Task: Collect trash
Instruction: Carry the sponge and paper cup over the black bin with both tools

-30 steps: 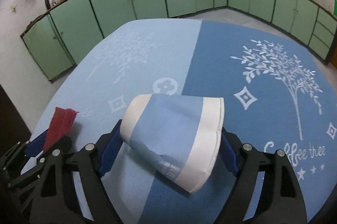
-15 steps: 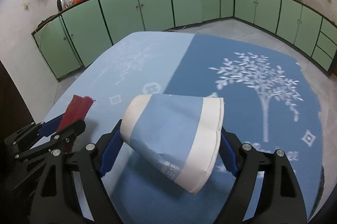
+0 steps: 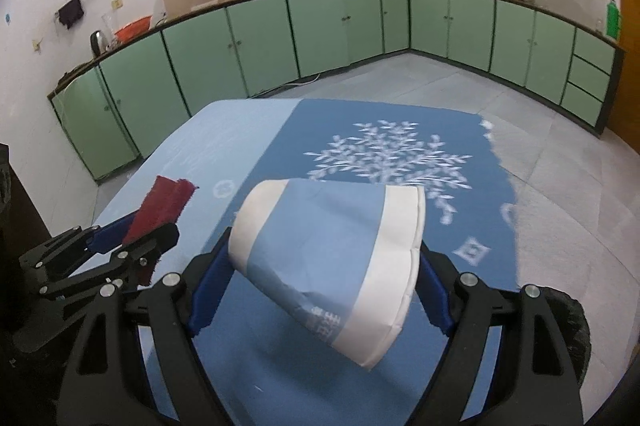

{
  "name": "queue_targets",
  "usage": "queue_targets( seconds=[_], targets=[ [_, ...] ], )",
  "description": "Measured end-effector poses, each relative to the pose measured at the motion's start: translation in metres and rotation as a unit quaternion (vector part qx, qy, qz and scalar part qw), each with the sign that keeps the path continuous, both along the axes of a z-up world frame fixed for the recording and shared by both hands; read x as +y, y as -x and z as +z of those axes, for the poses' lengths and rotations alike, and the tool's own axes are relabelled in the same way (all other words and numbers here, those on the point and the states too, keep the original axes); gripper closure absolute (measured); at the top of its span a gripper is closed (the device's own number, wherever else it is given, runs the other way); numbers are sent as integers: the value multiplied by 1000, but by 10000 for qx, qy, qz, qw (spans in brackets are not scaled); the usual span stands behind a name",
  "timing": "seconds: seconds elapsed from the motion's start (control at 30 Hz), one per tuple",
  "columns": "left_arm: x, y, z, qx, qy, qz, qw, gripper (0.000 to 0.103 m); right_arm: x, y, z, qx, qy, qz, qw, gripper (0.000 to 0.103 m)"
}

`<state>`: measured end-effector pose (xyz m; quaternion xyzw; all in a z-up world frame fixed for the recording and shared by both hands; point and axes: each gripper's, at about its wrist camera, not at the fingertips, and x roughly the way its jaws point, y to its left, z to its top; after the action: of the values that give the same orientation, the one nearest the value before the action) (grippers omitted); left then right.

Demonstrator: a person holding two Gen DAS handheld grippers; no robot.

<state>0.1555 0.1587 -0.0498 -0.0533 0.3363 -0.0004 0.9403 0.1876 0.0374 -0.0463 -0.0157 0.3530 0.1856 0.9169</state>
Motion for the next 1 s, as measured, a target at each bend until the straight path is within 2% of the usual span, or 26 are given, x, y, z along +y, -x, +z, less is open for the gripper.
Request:
queue_targets(
  seconds=[0.5, 0.73, 1.0],
  targets=[
    [-134, -4, 8, -97, 55, -1067, 9942, 62, -143, 32, 7, -130, 92, -1011, 9947, 24],
    [-202, -1, 4, -107, 36, -1614, 9868, 62, -216, 53, -3, -81, 152, -1599, 9870, 24],
    [-266, -1, -7, -86, 50, -2100, 9777, 62, -279, 72, -18, -6, 157, -2117, 9772, 24]
  ],
)
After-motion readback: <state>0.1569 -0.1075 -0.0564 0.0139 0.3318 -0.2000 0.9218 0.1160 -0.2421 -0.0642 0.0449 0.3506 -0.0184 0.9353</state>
